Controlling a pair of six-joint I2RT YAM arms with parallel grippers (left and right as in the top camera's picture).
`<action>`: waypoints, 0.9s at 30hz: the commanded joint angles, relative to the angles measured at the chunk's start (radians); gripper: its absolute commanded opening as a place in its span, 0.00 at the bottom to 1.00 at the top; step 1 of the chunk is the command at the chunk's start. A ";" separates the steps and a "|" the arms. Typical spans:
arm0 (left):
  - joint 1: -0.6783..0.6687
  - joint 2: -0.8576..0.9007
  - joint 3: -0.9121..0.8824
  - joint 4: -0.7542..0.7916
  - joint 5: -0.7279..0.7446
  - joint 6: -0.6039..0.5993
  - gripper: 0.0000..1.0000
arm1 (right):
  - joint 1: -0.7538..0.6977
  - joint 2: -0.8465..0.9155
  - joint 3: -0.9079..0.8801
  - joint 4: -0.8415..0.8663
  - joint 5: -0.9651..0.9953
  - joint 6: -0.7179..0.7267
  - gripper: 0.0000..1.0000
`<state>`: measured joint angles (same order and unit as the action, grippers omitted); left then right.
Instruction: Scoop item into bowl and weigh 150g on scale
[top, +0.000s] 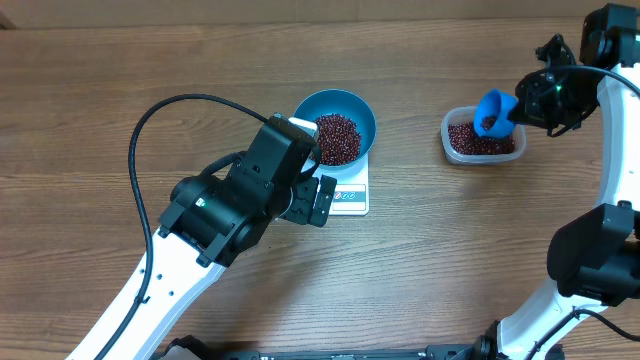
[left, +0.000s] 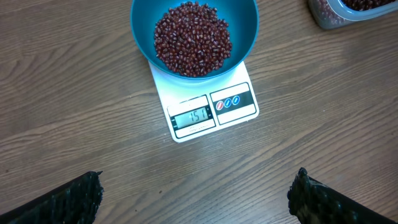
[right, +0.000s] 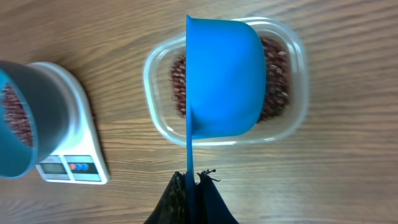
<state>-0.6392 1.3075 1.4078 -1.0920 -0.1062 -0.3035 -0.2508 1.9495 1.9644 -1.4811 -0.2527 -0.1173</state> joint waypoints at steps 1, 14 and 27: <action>0.004 0.002 0.009 0.003 -0.008 0.008 1.00 | 0.030 -0.046 0.019 -0.011 0.146 0.043 0.04; 0.004 0.002 0.009 0.003 -0.008 0.008 1.00 | 0.237 -0.063 0.019 -0.023 0.517 0.066 0.04; 0.004 0.002 0.009 0.003 -0.008 0.008 1.00 | 0.258 -0.063 0.019 -0.024 0.525 0.066 0.04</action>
<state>-0.6392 1.3075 1.4078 -1.0920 -0.1062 -0.3035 0.0025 1.9270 1.9644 -1.5089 0.2523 -0.0597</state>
